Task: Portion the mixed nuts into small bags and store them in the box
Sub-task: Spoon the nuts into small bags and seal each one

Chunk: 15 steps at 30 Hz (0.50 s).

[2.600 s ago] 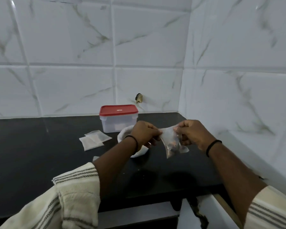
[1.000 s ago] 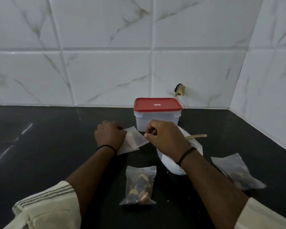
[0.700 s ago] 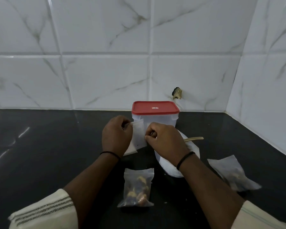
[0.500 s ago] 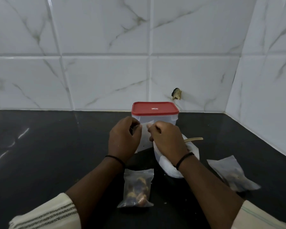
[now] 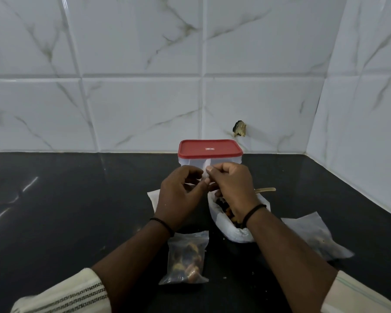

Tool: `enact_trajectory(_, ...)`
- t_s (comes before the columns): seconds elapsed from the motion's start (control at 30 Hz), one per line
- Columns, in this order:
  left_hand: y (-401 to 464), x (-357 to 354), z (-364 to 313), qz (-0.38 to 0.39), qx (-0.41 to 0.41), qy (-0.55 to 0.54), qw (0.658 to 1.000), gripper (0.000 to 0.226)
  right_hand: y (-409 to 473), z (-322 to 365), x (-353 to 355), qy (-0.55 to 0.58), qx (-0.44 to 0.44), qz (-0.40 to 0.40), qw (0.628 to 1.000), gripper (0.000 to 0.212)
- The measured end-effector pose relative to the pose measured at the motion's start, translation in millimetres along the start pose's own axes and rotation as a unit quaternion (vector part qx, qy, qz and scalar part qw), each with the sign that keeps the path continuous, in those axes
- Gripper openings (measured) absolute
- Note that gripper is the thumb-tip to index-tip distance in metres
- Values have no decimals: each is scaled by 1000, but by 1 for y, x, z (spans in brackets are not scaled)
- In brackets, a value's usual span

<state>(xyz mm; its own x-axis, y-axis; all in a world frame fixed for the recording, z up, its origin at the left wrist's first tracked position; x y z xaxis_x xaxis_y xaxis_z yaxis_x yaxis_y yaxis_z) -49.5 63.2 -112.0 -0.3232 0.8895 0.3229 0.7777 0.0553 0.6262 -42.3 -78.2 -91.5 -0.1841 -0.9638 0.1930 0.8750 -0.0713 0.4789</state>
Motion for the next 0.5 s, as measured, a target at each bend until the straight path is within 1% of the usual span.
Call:
enact_trajectory(0.17, 1, 1, 7, -8, 50, -37, 998, 22, -1, 1, 1, 50, 0, 37, 998, 15)
enact_trajectory(0.23, 2, 1, 7, -11, 57, -46, 997, 23, 0, 0, 1, 62, -4, 44, 997, 13)
enact_trajectory(0.33, 2, 1, 8, -13, 65, -60, 996, 25, 1, -1, 2, 73, -10, 54, 996, 9)
enact_trajectory(0.5, 4, 1, 11, -17, 88, -69, 994, 20, 2, -2, 1, 68, -6, 67, 995, 9)
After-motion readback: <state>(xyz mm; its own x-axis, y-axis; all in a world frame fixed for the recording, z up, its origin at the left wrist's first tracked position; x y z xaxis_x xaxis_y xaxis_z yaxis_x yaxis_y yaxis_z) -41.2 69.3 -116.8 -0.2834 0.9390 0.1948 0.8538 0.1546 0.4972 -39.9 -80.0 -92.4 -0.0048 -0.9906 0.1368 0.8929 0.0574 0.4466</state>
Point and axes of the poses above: each hand's wrist, its own y-axis towards the middle knuckle, its own x-axis out of the back of the hand, z = x × y, the point moved 1 cm from there along y, towards the middle knuckle, and after that the axes turned 7 degrees about x, right-handed, at the moved point
